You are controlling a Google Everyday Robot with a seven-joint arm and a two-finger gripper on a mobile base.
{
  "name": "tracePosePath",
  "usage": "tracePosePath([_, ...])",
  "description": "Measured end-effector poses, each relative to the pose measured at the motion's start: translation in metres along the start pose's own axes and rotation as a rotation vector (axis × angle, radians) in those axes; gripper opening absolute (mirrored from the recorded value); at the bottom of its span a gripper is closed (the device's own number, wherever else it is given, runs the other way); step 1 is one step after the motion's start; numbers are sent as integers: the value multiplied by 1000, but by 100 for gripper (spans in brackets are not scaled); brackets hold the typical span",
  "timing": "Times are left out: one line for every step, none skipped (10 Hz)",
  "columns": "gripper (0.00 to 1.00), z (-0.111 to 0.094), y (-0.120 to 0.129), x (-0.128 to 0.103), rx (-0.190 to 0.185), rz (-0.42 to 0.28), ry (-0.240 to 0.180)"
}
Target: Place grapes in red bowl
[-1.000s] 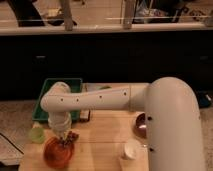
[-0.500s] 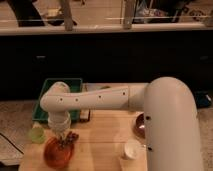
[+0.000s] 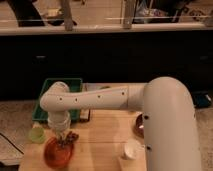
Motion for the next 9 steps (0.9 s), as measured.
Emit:
tracePosePath([7,0,-1,0,1,-4,-1])
tracePosePath([12,1,-1,1,1,-7,-2])
tracePosePath([23,0,-1,2,2,-11,-2])
tracePosePath([35,1,-1,3,1,-14,-3])
tracePosePath([42,1,-1,3,0,-16,-5])
tracePosePath([54,1,-1,4,-1,-19,-5])
tracePosePath([64,1,-1,4,-1,-22,-5])
tracePosePath([72,1,-1,5,-1,-23,-5])
tracePosePath([79,2,0,5,-1,-26,-6])
